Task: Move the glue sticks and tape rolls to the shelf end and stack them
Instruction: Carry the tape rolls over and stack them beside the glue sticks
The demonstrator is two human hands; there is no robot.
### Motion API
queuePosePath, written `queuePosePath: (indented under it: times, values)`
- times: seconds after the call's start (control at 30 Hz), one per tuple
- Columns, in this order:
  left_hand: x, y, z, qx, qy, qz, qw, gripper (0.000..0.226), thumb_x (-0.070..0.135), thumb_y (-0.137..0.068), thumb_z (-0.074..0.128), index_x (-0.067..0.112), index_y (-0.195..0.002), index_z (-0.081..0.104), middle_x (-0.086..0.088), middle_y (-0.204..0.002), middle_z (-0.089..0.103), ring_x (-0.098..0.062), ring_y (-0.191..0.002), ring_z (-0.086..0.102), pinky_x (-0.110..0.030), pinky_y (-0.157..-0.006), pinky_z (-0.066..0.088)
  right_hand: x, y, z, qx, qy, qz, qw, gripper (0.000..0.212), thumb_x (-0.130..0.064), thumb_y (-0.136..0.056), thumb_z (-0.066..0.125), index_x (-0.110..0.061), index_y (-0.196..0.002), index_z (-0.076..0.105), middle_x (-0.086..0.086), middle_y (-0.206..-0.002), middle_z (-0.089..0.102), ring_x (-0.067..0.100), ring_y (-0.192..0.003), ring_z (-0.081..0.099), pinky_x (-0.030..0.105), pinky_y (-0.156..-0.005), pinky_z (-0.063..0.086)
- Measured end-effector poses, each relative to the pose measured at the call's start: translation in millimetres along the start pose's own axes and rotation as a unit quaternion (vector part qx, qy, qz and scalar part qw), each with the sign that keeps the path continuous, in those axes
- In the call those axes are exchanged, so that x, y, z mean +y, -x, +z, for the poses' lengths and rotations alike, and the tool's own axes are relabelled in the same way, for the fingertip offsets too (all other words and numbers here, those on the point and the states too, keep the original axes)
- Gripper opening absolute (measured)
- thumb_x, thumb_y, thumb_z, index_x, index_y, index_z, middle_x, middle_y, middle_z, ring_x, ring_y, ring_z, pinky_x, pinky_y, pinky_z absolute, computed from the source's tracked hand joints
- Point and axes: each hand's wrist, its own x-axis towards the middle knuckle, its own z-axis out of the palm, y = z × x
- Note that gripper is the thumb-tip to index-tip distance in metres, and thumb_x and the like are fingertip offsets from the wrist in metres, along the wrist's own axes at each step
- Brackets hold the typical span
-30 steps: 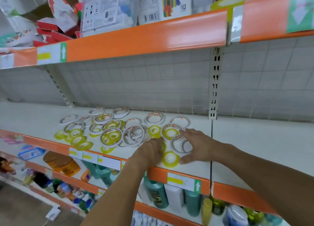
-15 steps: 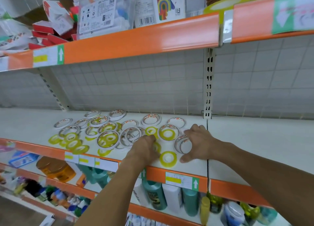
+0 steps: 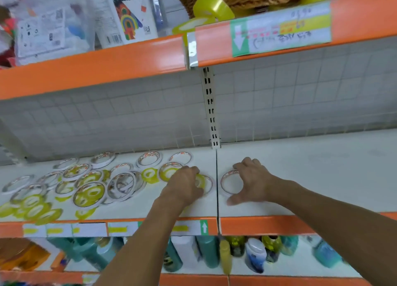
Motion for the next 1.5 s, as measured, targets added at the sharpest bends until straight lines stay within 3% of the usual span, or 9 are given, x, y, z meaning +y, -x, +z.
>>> queuePosePath:
  times: [0.5, 1.1, 1.5]
  values:
    - [130.2, 0.9, 29.8, -0.052, 0.003, 0.093, 0.994, 0.061, 0.025, -0.087, 0.066, 0.017, -0.143, 0.044, -0.007, -0.133, 0.051, -0.023, -0.124, 0.048, -0.028, -0.1, 0.04, 100.3, 96.1, -20.8, 0.045, 0.007, 0.108, 0.993, 0.109, -0.069, -0.07, 0.073, -0.015, -0.152, 0.026, 0.006, -0.143, 0.036, 0.026, -0.129, 0.034, 0.038, -0.109, 0.035]
    - [363.0, -12.3, 65.4, -0.061, 0.017, 0.199, 0.978, 0.059, 0.028, -0.087, 0.065, 0.02, -0.142, 0.046, -0.004, -0.131, 0.054, -0.02, -0.12, 0.051, -0.025, -0.092, 0.04, 283.7, 225.8, -68.7, 0.093, 0.014, 0.223, 0.97, 0.105, -0.064, -0.069, 0.076, -0.013, -0.15, 0.031, 0.007, -0.142, 0.037, 0.027, -0.128, 0.035, 0.038, -0.108, 0.037]
    - [501.3, -29.7, 101.6, -0.074, 0.007, 0.272, 0.959, 0.058, 0.028, -0.087, 0.065, 0.019, -0.142, 0.047, -0.006, -0.132, 0.054, -0.023, -0.122, 0.051, -0.027, -0.096, 0.041, 398.0, 292.0, -77.9, 0.103, 0.004, 0.276, 0.956, 0.104, -0.063, -0.069, 0.076, -0.012, -0.149, 0.032, 0.009, -0.14, 0.037, 0.03, -0.127, 0.036, 0.041, -0.107, 0.037]
